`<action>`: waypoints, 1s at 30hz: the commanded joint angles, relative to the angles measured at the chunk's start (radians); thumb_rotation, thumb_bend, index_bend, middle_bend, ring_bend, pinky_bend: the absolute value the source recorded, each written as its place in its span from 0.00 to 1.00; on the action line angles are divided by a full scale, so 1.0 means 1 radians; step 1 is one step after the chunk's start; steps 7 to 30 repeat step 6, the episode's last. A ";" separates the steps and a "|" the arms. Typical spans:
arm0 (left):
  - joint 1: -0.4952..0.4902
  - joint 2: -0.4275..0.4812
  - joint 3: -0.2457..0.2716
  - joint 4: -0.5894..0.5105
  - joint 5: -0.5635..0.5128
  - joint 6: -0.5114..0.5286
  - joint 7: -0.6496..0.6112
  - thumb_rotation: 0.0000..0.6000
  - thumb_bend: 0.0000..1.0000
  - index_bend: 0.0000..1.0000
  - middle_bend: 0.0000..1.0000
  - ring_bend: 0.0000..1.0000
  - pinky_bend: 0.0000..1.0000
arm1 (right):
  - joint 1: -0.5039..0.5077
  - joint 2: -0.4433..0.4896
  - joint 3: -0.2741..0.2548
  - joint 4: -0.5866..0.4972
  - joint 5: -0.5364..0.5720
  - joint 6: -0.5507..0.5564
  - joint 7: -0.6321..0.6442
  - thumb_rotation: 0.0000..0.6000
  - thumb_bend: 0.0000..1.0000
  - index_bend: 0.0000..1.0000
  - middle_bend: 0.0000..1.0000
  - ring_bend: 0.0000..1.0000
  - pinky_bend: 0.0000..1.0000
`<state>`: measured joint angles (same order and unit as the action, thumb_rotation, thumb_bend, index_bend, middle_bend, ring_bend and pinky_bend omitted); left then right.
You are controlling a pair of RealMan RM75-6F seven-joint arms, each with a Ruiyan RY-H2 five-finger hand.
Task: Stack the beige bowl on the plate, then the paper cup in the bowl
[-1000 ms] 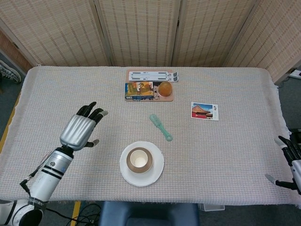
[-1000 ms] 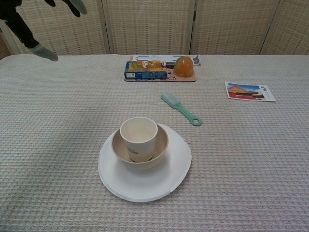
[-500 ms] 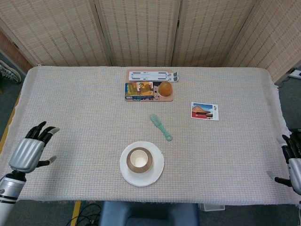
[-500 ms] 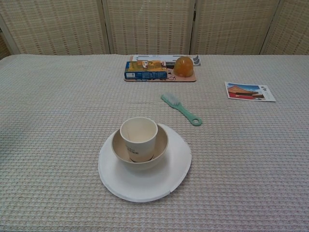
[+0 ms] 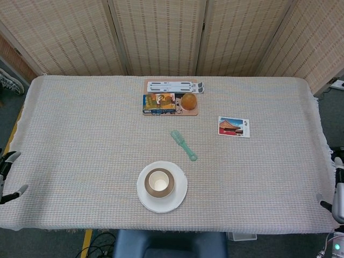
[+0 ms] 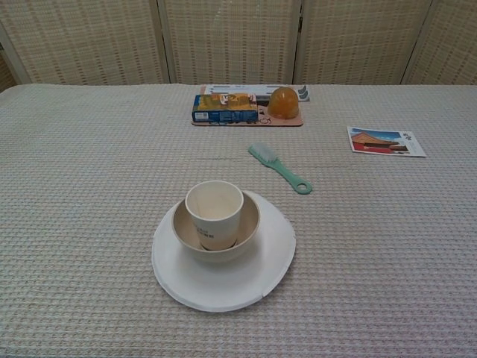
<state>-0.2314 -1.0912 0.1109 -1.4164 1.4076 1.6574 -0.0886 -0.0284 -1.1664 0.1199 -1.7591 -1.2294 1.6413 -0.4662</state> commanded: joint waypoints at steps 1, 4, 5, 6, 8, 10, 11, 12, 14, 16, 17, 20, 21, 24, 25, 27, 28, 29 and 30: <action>0.014 -0.024 -0.015 0.023 0.012 -0.020 -0.018 1.00 0.18 0.15 0.19 0.00 0.17 | -0.001 0.012 -0.002 -0.007 -0.003 -0.016 0.025 1.00 0.15 0.00 0.00 0.00 0.00; 0.014 -0.038 -0.018 0.037 0.046 -0.031 -0.006 1.00 0.18 0.16 0.19 0.00 0.17 | -0.002 0.021 -0.005 -0.011 -0.009 -0.023 0.040 1.00 0.15 0.00 0.00 0.00 0.00; 0.014 -0.042 -0.019 0.037 0.057 -0.032 -0.005 1.00 0.18 0.16 0.19 0.00 0.17 | -0.002 0.024 -0.006 -0.012 -0.011 -0.028 0.046 1.00 0.15 0.00 0.00 0.00 0.00; 0.014 -0.046 -0.019 0.040 0.066 -0.036 -0.002 1.00 0.18 0.16 0.19 0.00 0.17 | 0.000 0.025 -0.007 -0.012 -0.013 -0.034 0.051 1.00 0.15 0.00 0.00 0.00 0.00; 0.014 -0.046 -0.019 0.040 0.066 -0.036 -0.002 1.00 0.18 0.16 0.19 0.00 0.17 | 0.000 0.025 -0.007 -0.012 -0.013 -0.034 0.051 1.00 0.15 0.00 0.00 0.00 0.00; 0.014 -0.046 -0.019 0.040 0.066 -0.036 -0.002 1.00 0.18 0.16 0.19 0.00 0.17 | 0.000 0.025 -0.007 -0.012 -0.013 -0.034 0.051 1.00 0.15 0.00 0.00 0.00 0.00; 0.014 -0.046 -0.019 0.040 0.066 -0.036 -0.002 1.00 0.18 0.16 0.19 0.00 0.17 | 0.000 0.025 -0.007 -0.012 -0.013 -0.034 0.051 1.00 0.15 0.00 0.00 0.00 0.00; 0.014 -0.046 -0.019 0.040 0.066 -0.036 -0.002 1.00 0.18 0.16 0.19 0.00 0.17 | 0.000 0.025 -0.007 -0.012 -0.013 -0.034 0.051 1.00 0.15 0.00 0.00 0.00 0.00; 0.014 -0.046 -0.019 0.040 0.066 -0.036 -0.002 1.00 0.18 0.16 0.19 0.00 0.17 | 0.000 0.025 -0.007 -0.012 -0.013 -0.034 0.051 1.00 0.15 0.00 0.00 0.00 0.00; 0.014 -0.046 -0.019 0.040 0.066 -0.036 -0.002 1.00 0.18 0.16 0.19 0.00 0.17 | 0.000 0.025 -0.007 -0.012 -0.013 -0.034 0.051 1.00 0.15 0.00 0.00 0.00 0.00; 0.014 -0.046 -0.019 0.040 0.066 -0.036 -0.002 1.00 0.18 0.16 0.19 0.00 0.17 | 0.000 0.025 -0.007 -0.012 -0.013 -0.034 0.051 1.00 0.15 0.00 0.00 0.00 0.00; 0.014 -0.046 -0.019 0.040 0.066 -0.036 -0.002 1.00 0.18 0.16 0.19 0.00 0.17 | 0.000 0.025 -0.007 -0.012 -0.013 -0.034 0.051 1.00 0.15 0.00 0.00 0.00 0.00; 0.014 -0.046 -0.019 0.040 0.066 -0.036 -0.002 1.00 0.18 0.16 0.19 0.00 0.17 | 0.000 0.025 -0.007 -0.012 -0.013 -0.034 0.051 1.00 0.15 0.00 0.00 0.00 0.00; 0.014 -0.046 -0.019 0.040 0.066 -0.036 -0.002 1.00 0.18 0.16 0.19 0.00 0.17 | 0.000 0.025 -0.007 -0.012 -0.013 -0.034 0.051 1.00 0.15 0.00 0.00 0.00 0.00; 0.014 -0.046 -0.019 0.040 0.066 -0.036 -0.002 1.00 0.18 0.16 0.19 0.00 0.17 | 0.000 0.025 -0.007 -0.012 -0.013 -0.034 0.051 1.00 0.15 0.00 0.00 0.00 0.00; 0.014 -0.046 -0.019 0.040 0.066 -0.036 -0.002 1.00 0.18 0.16 0.19 0.00 0.17 | 0.000 0.025 -0.007 -0.012 -0.013 -0.034 0.051 1.00 0.15 0.00 0.00 0.00 0.00; 0.014 -0.046 -0.019 0.040 0.066 -0.036 -0.002 1.00 0.18 0.16 0.19 0.00 0.17 | 0.000 0.025 -0.007 -0.012 -0.013 -0.034 0.051 1.00 0.15 0.00 0.00 0.00 0.00; 0.014 -0.046 -0.019 0.040 0.066 -0.036 -0.002 1.00 0.18 0.16 0.19 0.00 0.17 | 0.000 0.025 -0.007 -0.012 -0.013 -0.034 0.051 1.00 0.15 0.00 0.00 0.00 0.00; 0.014 -0.046 -0.019 0.040 0.066 -0.036 -0.002 1.00 0.18 0.16 0.19 0.00 0.17 | 0.000 0.025 -0.007 -0.012 -0.013 -0.034 0.051 1.00 0.15 0.00 0.00 0.00 0.00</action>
